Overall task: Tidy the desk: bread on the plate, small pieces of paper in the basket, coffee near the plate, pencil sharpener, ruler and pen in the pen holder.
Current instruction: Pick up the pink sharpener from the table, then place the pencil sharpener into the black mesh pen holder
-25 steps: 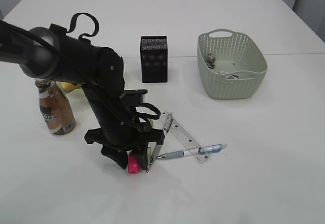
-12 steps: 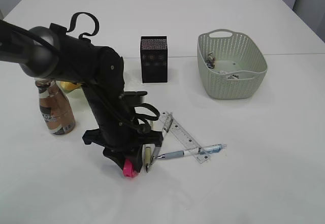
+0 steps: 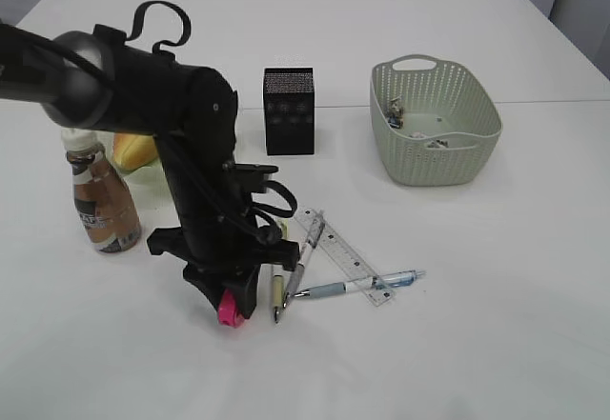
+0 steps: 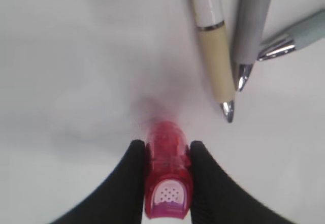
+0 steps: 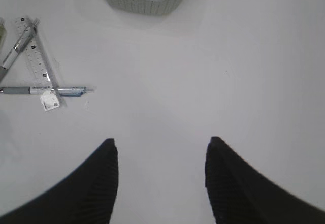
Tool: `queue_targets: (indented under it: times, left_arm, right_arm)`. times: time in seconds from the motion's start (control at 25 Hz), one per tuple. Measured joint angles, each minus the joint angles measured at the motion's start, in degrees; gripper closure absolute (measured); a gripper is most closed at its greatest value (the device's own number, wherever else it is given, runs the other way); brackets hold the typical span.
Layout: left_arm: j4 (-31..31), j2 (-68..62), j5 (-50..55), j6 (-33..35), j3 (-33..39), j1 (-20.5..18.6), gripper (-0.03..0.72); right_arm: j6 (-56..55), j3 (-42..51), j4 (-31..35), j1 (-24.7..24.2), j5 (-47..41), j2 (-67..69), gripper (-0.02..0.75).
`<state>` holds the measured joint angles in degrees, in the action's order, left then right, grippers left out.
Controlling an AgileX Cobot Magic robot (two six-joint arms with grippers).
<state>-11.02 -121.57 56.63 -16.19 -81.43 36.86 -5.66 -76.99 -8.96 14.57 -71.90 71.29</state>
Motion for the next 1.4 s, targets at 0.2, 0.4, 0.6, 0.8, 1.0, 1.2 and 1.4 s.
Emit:
queue_targets:
  times: [0.2, 0.4, 0.6, 0.8, 1.0, 1.2, 1.4]
  left_arm:
    - [1.35, 0.00, 9.46, 1.80, -6.12, 0.00, 0.535]
    - [2.51, 0.49, 11.90, 2.67, -10.98, 0.00, 0.535]
    - [4.50, 4.94, 12.40, 2.80, -12.92, -0.62, 0.535]
    - [13.50, 12.59, 13.18, 2.93, -14.04, -1.17, 0.536]
    - [18.01, 23.21, 7.29, 2.93, -14.04, -1.22, 0.536]
    - [20.38, 30.94, -3.51, 2.93, -14.04, -1.22, 0.536]
    - [24.49, 34.78, -14.09, 2.93, -11.99, -1.22, 0.536]
  right_arm:
    - [0.00, 0.00, 0.00, 0.00, 0.00, 0.00, 0.303]
    - [0.00, 0.00, 0.00, 0.00, 0.00, -0.09, 0.304]
    - [0.00, 0.00, -0.07, 0.00, 0.00, -0.09, 0.304]
    - [0.00, 0.00, -0.36, 0.00, 0.00, -0.09, 0.304]
    - [0.00, 0.00, -0.53, 0.00, 0.00, -0.09, 0.304]
    - [0.00, 0.00, -0.53, 0.00, 0.00, -0.09, 0.305]
    - [0.00, 0.00, -0.63, 0.00, 0.00, -0.09, 0.304]
